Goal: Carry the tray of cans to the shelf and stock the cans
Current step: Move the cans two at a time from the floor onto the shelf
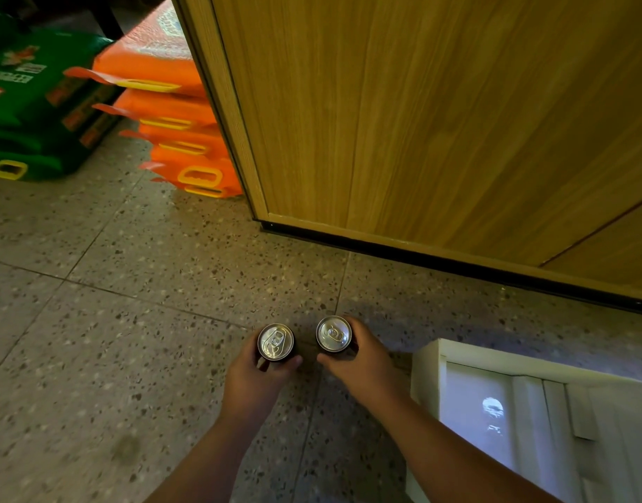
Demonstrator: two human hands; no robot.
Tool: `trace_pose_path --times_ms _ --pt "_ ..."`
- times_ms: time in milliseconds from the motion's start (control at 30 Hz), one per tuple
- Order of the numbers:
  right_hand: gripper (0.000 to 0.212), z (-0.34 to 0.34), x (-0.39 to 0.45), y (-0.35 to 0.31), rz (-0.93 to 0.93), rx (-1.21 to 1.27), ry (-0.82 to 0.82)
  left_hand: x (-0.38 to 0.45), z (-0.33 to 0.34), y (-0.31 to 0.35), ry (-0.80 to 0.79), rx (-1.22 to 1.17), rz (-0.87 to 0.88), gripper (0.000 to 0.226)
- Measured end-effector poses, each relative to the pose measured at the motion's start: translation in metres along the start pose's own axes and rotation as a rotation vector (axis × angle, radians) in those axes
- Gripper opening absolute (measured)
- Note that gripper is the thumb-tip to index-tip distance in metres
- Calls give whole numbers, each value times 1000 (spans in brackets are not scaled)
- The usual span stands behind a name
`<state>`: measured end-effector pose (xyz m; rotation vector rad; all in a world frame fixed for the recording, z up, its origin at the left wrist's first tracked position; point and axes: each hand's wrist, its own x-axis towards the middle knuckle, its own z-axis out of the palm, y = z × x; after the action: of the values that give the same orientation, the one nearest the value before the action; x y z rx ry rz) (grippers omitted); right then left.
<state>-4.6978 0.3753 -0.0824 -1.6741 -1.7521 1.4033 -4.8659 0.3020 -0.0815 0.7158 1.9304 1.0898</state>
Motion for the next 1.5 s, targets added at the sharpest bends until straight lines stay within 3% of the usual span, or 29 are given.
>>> trace_pose_path --times_ms 267,433,700,1000,1100,1300,1500 --pt "57 -2 -11 -21 73 111 101 -8 -12 25 101 9 -17 49" --pt "55 -53 -49 -82 122 164 172 -45 -38 105 55 62 6 48" --pt "55 -199 -141 -251 99 195 225 -143 -89 323 10 -3 -15 52" --pt "59 -387 -250 -473 -72 123 276 -248 -125 621 31 61 195 59" --pt "71 -446 -288 -541 -140 128 282 -292 -136 710 15 73 264 57" --pt "62 -552 -341 -642 -247 142 269 -362 -143 843 10 46 312 56" --pt "58 -631 -373 -702 -328 150 238 -400 -146 933 6 51 347 61"
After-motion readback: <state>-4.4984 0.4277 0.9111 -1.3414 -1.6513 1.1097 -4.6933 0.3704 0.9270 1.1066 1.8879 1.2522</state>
